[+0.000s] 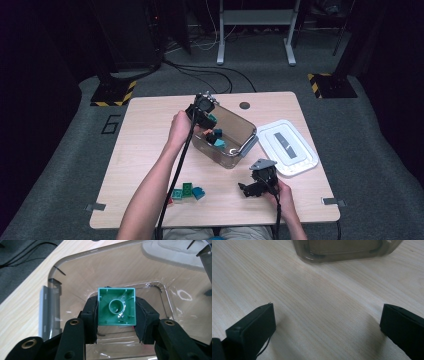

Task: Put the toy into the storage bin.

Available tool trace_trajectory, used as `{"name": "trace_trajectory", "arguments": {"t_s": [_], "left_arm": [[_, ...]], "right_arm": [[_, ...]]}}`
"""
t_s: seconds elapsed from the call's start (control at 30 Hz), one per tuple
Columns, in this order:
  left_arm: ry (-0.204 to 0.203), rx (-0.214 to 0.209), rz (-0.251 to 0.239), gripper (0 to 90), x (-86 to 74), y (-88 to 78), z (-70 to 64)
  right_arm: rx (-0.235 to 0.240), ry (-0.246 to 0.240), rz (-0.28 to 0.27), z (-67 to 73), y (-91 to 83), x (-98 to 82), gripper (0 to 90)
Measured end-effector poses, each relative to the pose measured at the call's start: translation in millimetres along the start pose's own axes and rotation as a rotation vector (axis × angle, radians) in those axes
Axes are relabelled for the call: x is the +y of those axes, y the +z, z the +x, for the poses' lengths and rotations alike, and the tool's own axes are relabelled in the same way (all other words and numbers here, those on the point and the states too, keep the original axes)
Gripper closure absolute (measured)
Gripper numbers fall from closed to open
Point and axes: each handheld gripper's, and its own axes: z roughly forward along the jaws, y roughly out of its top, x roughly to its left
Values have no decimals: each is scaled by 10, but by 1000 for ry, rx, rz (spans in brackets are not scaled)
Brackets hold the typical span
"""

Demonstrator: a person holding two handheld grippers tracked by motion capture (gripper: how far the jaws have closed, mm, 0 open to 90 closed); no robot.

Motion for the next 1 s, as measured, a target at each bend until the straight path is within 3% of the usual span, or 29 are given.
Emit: {"name": "trace_trajectory", "arguments": {"t_s": [0.1,0.3,0.37,0.67,1.0], "left_arm": [[-12,-11,26,438,5,43,3],[-40,-21,14,196,-47,8,-1],[-38,-18,8,156,-79,-47,1],[-48,-8,-32,134,-302,-275,34],[-71,19,-37,119,-622,-402,41]], "right_arm": [[0,1,1,1,-1,0,0],[1,1,1,1,-2,-1,0],[0,1,1,1,-1,-1,0],[1,-2,1,-1,-1,-1,0],[0,-2,1,0,-1,-1,0]]}}
